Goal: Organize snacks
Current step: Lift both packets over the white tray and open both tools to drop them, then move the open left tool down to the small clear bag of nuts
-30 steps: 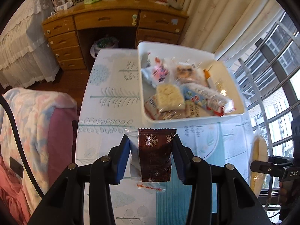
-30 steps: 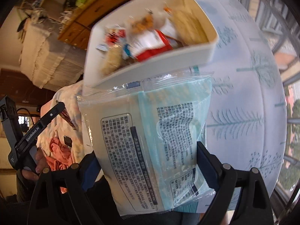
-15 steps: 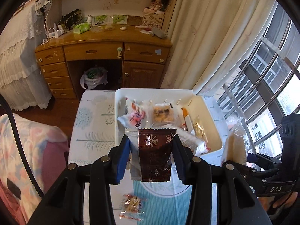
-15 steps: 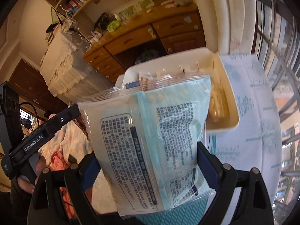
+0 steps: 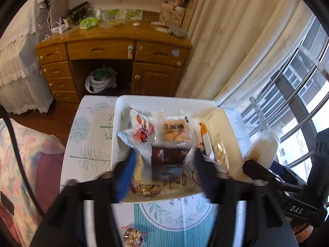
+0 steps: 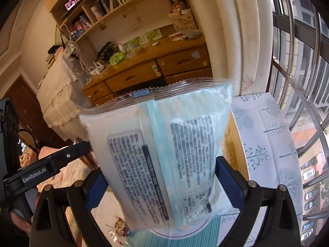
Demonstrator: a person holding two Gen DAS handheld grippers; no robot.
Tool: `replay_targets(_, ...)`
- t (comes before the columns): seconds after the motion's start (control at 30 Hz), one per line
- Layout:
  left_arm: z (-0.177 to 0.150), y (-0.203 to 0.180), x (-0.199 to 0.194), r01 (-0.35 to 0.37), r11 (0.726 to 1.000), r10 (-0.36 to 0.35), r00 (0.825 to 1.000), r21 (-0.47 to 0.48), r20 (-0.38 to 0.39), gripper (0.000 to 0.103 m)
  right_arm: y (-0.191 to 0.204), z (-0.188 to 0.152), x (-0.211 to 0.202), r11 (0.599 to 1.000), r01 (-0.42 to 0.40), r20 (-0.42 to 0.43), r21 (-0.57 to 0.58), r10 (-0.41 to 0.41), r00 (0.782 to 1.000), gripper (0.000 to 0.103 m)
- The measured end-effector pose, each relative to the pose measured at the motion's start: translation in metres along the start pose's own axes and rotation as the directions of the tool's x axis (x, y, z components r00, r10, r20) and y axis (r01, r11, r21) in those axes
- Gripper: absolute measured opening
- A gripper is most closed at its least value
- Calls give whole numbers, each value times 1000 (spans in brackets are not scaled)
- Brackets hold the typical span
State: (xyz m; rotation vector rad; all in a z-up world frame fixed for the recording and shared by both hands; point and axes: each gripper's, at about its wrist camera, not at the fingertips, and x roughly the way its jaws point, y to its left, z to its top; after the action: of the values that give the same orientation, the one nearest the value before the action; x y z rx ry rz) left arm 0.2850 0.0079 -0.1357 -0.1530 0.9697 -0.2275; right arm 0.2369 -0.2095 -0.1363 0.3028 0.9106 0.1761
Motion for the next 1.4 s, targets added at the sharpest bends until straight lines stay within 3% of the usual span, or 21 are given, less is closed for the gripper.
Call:
replay_targets(0.27, -4, -4, 4, -23, 1000, 23, 999, 6, -22, 78, 0, -1, -7, 1000, 3, 53, 7, -3, 999, 103)
replay_targets(0.43, -13, 8, -4, -51, 998, 50, 998, -23, -29, 83, 1, 0, -7, 1000, -19, 39, 11, 19, 999, 103)
replay_targets(0.8, -83, 64, -7, -94, 980, 64, 983, -175, -170, 83, 12, -14, -24, 998, -44, 61, 34, 41, 997, 103)
replay_targets(0.97, -123, 81, 3, -90, 974, 29, 960, -208, -277, 83, 16, -32, -27, 1000, -7, 24, 30, 7, 1000, 103)
replay_targets(1.13, -156, 83, 16, -92, 980, 21, 931, -179, -364, 83, 16, -57, -28, 999, 46, -18, 30, -45, 999, 103)
replay_targets(1.4, -175, 70, 55, -53, 995, 7, 880, -83, -474, 83, 8, -108, -29, 983, 168, -114, 80, -158, 981, 103)
